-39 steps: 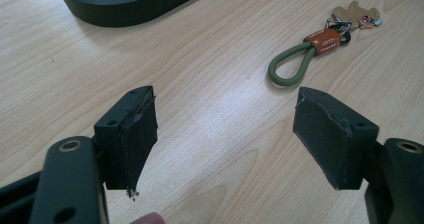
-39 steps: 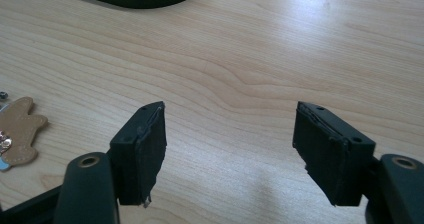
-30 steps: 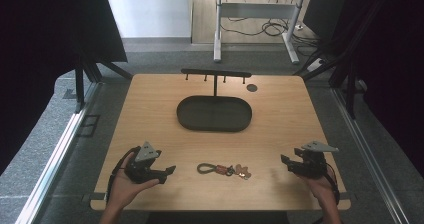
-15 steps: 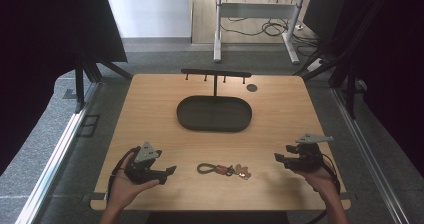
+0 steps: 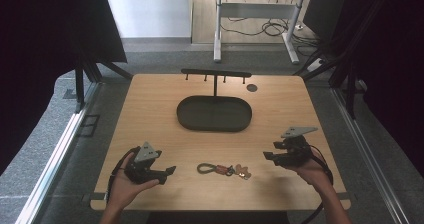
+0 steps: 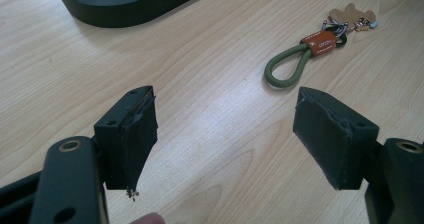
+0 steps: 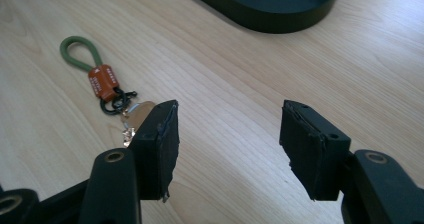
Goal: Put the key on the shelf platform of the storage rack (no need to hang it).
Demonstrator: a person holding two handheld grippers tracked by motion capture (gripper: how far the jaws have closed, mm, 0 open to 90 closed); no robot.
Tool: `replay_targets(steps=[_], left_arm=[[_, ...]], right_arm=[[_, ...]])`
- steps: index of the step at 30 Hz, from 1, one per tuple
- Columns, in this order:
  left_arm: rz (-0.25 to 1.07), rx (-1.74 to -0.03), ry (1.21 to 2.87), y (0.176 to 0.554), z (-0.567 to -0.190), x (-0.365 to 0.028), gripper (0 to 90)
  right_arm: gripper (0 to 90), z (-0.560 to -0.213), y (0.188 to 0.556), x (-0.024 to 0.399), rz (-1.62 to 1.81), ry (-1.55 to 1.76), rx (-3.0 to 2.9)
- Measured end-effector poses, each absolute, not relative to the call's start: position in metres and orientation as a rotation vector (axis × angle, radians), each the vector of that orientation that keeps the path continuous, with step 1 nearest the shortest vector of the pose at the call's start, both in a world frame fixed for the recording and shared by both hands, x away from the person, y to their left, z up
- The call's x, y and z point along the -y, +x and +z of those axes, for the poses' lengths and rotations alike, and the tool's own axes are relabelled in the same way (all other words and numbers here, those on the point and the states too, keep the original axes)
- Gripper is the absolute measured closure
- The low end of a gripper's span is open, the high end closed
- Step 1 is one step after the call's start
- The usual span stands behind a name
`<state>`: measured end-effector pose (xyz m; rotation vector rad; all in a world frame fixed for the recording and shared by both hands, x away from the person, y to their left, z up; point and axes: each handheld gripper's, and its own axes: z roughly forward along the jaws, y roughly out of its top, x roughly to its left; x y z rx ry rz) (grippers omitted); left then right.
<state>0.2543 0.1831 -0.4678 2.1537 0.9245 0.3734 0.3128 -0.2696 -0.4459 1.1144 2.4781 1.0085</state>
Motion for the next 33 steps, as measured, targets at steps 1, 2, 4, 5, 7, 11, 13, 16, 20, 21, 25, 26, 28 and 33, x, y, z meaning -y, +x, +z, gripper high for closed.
replay_targets(steps=[1, 2, 4, 5, 7, 11, 13, 16, 20, 21, 25, 26, 28, 33], left_arm=[[0.373, -0.925, 2.153, 0.255, -0.468, -0.183, 25.9], [0.374, -0.928, 2.154, 0.255, -0.468, -0.184, 25.9], [0.373, -0.928, 2.154, 0.255, -0.468, -0.184, 25.9], [0.371, -0.927, 2.155, 0.255, -0.469, -0.183, 25.9], [0.371, -0.928, 2.156, 0.255, -0.469, -0.183, 25.9], [0.367, -0.921, 2.154, 0.254, -0.468, -0.183, 25.9], [0.365, -0.924, 2.152, 0.254, -0.469, -0.183, 25.9], [0.362, -0.931, 2.152, 0.255, -0.470, -0.184, 25.9], [0.363, -0.930, 2.150, 0.255, -0.470, -0.186, 25.9], [0.362, -0.933, 2.147, 0.255, -0.469, -0.186, 25.9], [0.369, -0.932, 2.144, 0.255, -0.469, -0.187, 26.2], [0.371, -0.928, 2.146, 0.255, -0.469, -0.187, 26.2], [0.372, -0.929, 2.141, 0.255, -0.469, -0.187, 26.2], [0.374, -0.926, 2.145, 0.254, -0.468, -0.187, 26.2]], right_arm=[[42.2, -0.443, 0.315, 0.262, 0.992, 1.089, -2.509], [42.3, -0.441, 0.315, 0.260, 0.987, 1.081, -2.518], [42.6, -0.439, 0.317, 0.254, 0.972, 1.058, -2.539], [42.7, -0.437, 0.318, 0.250, 0.963, 1.043, -2.551], [42.7, -0.437, 0.319, 0.247, 0.958, 1.035, -2.556], [43.0, -0.436, 0.322, 0.235, 0.918, 0.998, -2.587], [43.1, -0.435, 0.324, 0.229, 0.900, 0.982, -2.604], [43.1, -0.437, 0.327, 0.220, 0.877, 0.960, -2.628], [43.1, -0.442, 0.331, 0.208, 0.846, 0.928, -2.670], [43.1, -0.442, 0.331, 0.208, 0.846, 0.928, -2.670], [43.2, -0.446, 0.331, 0.196, 0.823, 0.893, -2.706], [43.2, -0.446, 0.331, 0.196, 0.823, 0.893, -2.706], [43.4, -0.447, 0.332, 0.190, 0.818, 0.876, -2.719], [43.6, -0.451, 0.332, 0.181, 0.793, 0.858, -2.744]])
